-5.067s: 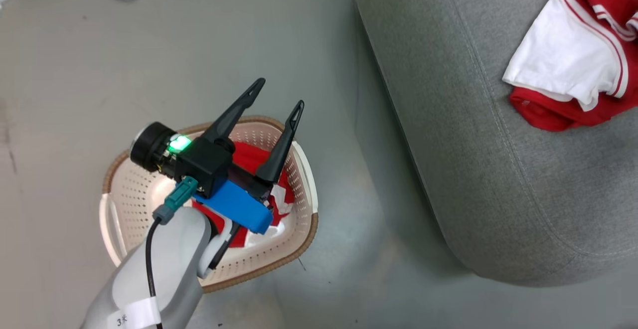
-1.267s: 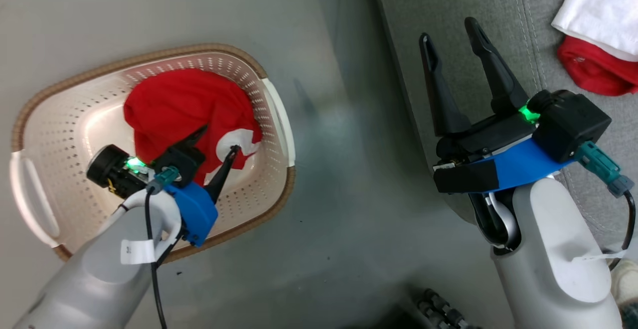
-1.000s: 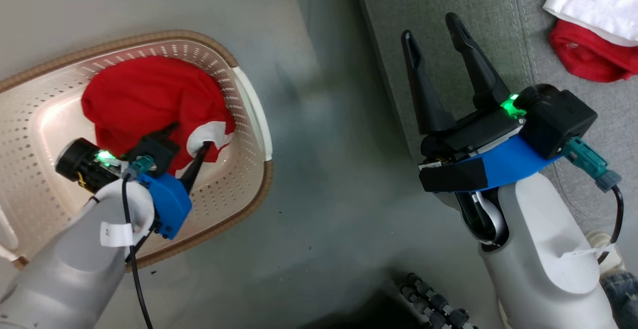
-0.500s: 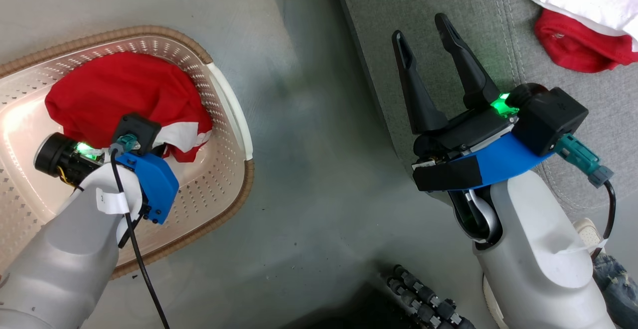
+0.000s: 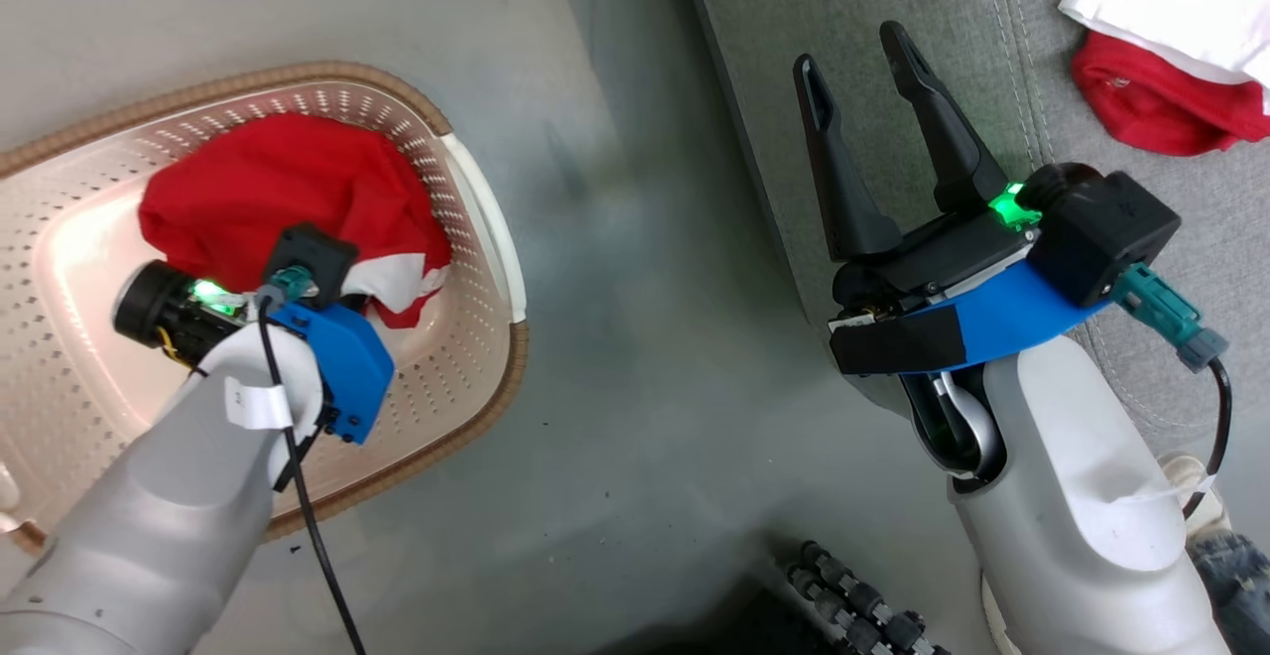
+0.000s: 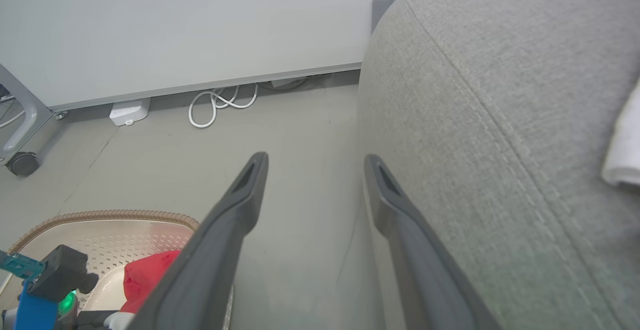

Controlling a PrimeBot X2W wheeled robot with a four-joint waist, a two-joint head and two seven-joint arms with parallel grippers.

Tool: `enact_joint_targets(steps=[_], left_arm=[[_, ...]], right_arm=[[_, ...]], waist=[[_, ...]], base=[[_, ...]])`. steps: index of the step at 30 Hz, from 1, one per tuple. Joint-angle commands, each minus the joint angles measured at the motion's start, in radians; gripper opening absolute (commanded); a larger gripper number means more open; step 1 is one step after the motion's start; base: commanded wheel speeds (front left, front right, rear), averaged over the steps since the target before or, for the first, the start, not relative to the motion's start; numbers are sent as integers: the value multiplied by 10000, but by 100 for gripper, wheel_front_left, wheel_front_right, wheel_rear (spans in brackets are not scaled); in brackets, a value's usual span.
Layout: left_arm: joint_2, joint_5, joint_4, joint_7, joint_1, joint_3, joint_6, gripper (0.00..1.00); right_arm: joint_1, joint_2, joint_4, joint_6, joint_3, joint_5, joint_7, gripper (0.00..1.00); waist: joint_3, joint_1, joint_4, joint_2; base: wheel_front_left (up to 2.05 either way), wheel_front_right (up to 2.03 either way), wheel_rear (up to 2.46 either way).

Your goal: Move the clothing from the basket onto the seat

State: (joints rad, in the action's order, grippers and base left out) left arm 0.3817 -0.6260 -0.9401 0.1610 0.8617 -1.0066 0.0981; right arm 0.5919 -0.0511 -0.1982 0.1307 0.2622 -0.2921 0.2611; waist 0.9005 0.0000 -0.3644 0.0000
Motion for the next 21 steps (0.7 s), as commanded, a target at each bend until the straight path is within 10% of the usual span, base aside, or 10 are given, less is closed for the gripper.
enact_joint_targets(steps=[1,21], left_arm=[[-104,-83,96,63,-132,0,-43,0],[-1887,-512,105,1012,-1005,-515,324,0]], right_arm=[[74,11,-68,1,-47,120,53,100],[-1760,-1,-720,1,-810,1360,-898,100]], waist=[[-288,0,189,0],[-5193,0,2592,0]], base=[[0,0,0],[0,0,0]])
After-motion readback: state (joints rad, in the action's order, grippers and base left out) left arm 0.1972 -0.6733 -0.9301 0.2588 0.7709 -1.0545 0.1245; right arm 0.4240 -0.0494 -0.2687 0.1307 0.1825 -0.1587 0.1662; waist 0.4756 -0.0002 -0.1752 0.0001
